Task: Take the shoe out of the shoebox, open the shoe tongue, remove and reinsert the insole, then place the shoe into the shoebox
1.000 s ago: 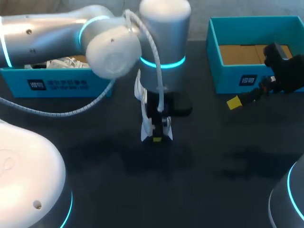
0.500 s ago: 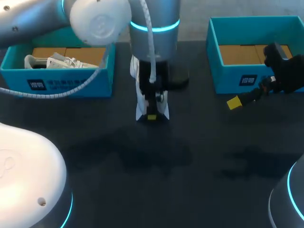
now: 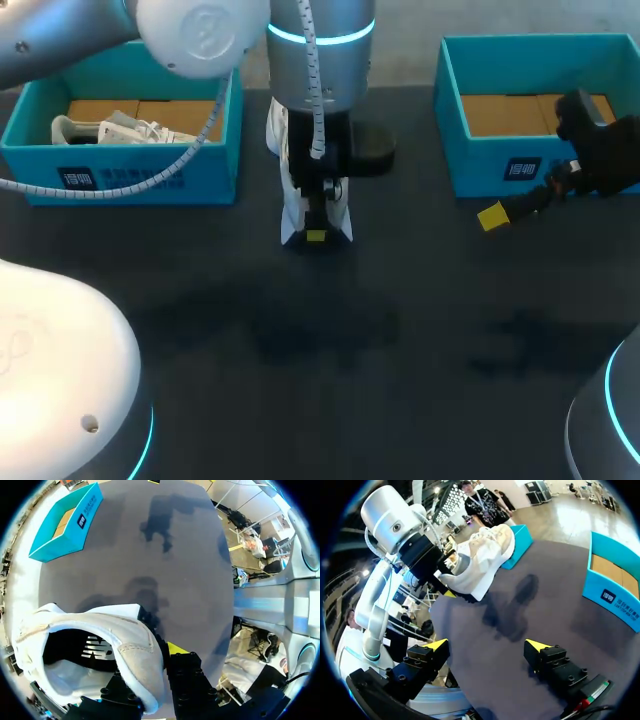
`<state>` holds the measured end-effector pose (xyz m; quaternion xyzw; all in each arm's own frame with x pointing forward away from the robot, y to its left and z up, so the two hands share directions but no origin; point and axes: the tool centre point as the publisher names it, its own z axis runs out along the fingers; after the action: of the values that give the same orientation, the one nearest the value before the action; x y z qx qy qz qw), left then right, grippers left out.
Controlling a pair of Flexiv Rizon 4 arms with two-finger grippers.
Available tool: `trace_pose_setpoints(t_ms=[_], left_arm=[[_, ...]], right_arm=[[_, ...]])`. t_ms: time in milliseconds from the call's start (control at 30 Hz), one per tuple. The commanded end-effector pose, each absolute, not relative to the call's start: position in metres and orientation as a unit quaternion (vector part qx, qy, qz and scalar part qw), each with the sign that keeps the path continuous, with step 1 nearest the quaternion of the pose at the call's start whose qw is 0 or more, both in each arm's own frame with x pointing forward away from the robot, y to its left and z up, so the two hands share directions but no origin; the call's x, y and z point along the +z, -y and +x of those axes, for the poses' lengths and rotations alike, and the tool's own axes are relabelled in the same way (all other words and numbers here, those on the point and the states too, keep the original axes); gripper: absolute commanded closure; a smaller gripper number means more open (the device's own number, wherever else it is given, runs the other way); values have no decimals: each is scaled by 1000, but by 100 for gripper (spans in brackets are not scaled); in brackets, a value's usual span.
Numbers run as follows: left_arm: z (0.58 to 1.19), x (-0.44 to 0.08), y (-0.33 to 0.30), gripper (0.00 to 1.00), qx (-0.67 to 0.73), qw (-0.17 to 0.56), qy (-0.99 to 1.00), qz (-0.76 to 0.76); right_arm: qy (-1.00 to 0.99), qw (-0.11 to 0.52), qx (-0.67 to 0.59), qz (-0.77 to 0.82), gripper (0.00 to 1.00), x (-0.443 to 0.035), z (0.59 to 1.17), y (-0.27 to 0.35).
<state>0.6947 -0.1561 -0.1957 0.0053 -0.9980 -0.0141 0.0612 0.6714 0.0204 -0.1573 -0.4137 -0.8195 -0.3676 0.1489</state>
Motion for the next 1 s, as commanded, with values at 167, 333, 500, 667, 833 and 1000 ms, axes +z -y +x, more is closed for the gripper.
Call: trace_pose_setpoints(t_ms=[167, 333, 500, 667, 833, 1000], left_arm=[[694, -194, 154, 100, -13, 60, 998, 5], [701, -190, 144, 100, -10, 60, 998, -1], [716, -189, 126, 100, -9, 62, 998, -15], [737, -185, 104, 100, -6, 66, 998, -17], [758, -179, 79, 100, -8, 67, 998, -15], [778, -172, 55, 100, -15, 69, 997, -16]], right_arm=[[820, 149, -366, -415, 0, -158, 672, -21], [820, 149, -366, -415, 0, -158, 672, -21], [820, 149, -366, -415, 0, -158, 672, -21], [820, 149, -366, -415, 0, -158, 672, -21], [820, 149, -366, -415, 0, -158, 672, -21], [820, 149, -366, -415, 0, -158, 672, -21]])
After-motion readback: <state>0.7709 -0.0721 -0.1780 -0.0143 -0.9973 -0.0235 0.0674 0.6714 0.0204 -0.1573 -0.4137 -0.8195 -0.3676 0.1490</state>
